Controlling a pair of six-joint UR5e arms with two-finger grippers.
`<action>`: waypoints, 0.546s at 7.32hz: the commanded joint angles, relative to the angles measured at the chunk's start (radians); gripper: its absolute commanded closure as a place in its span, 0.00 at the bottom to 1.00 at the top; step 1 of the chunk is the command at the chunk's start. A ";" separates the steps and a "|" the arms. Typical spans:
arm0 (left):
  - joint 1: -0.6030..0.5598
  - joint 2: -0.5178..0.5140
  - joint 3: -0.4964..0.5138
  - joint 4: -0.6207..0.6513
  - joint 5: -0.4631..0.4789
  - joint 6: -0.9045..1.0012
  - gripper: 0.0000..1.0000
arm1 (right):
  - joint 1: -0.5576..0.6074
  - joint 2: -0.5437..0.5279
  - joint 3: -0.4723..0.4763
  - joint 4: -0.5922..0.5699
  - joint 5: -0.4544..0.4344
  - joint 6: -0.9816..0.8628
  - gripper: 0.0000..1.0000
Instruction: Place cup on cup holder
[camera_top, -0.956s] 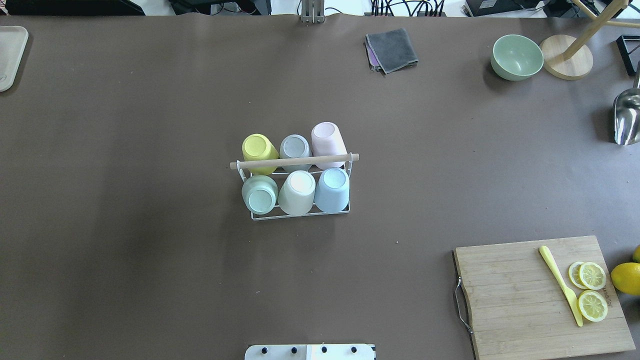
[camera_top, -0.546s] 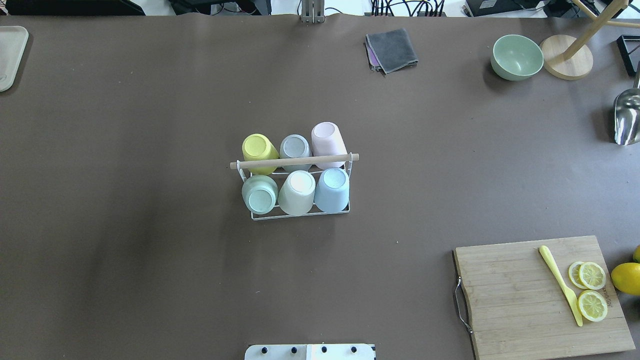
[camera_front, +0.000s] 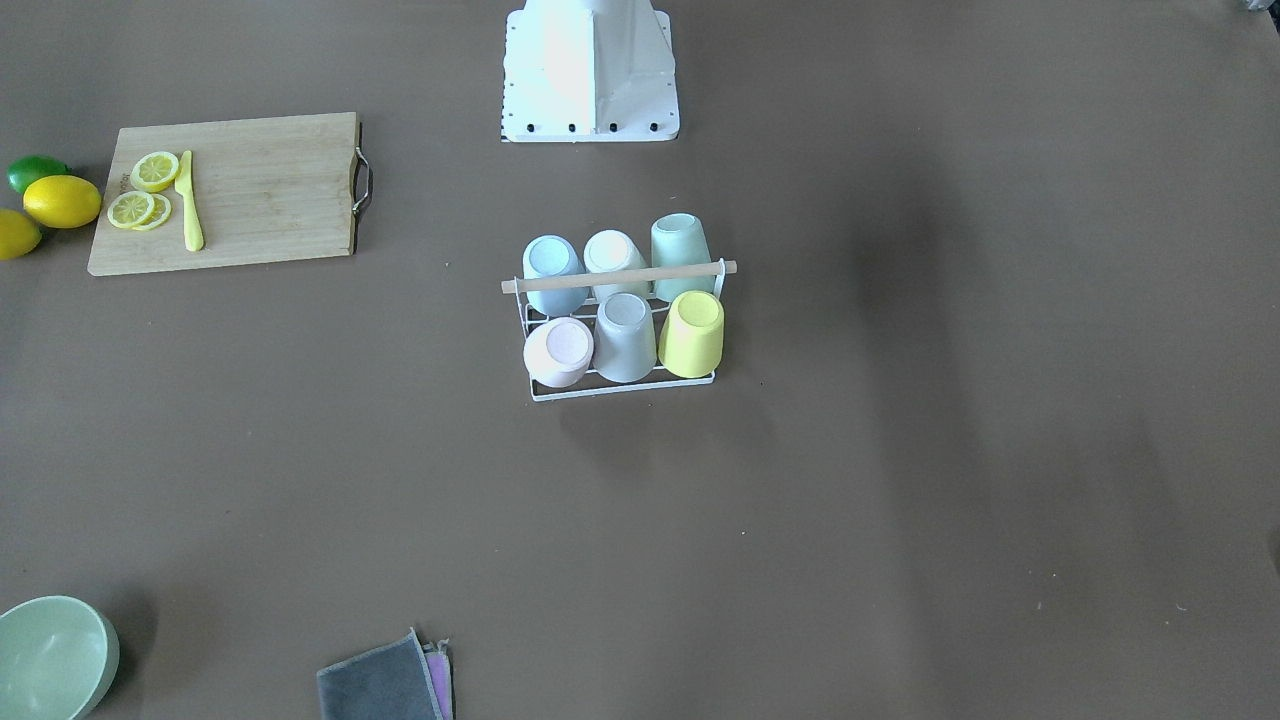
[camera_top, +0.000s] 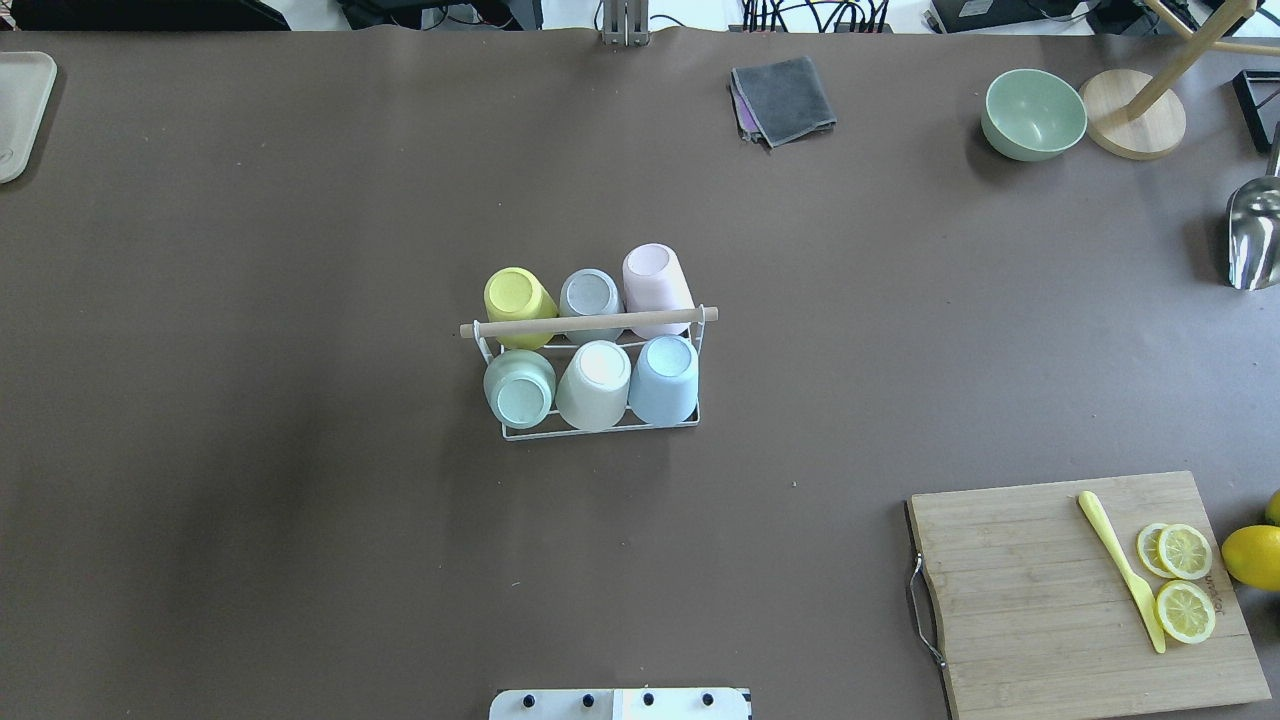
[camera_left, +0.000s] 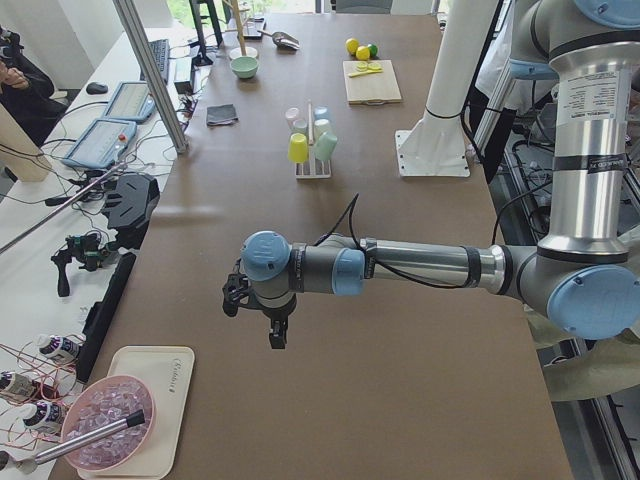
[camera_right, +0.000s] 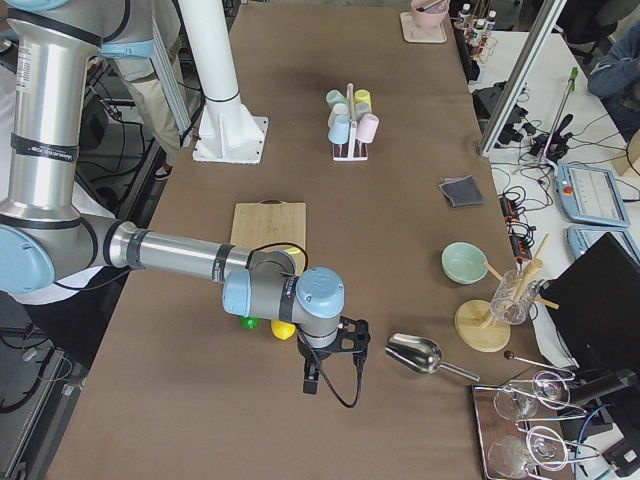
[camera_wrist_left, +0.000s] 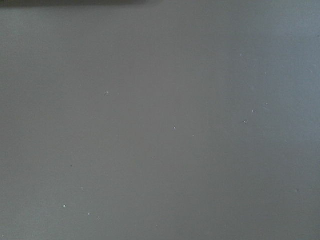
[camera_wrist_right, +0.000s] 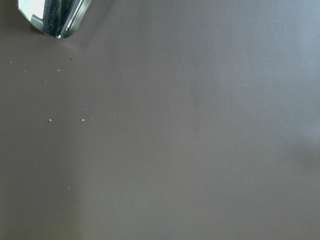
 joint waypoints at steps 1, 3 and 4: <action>0.000 0.004 -0.004 0.051 -0.005 -0.023 0.02 | -0.001 0.004 -0.007 0.050 0.015 0.004 0.00; 0.009 -0.006 -0.004 0.051 0.070 -0.022 0.02 | -0.001 0.036 -0.005 0.040 0.039 0.009 0.00; 0.009 0.005 -0.007 0.051 0.083 -0.022 0.02 | -0.002 0.044 -0.002 0.011 0.039 0.007 0.00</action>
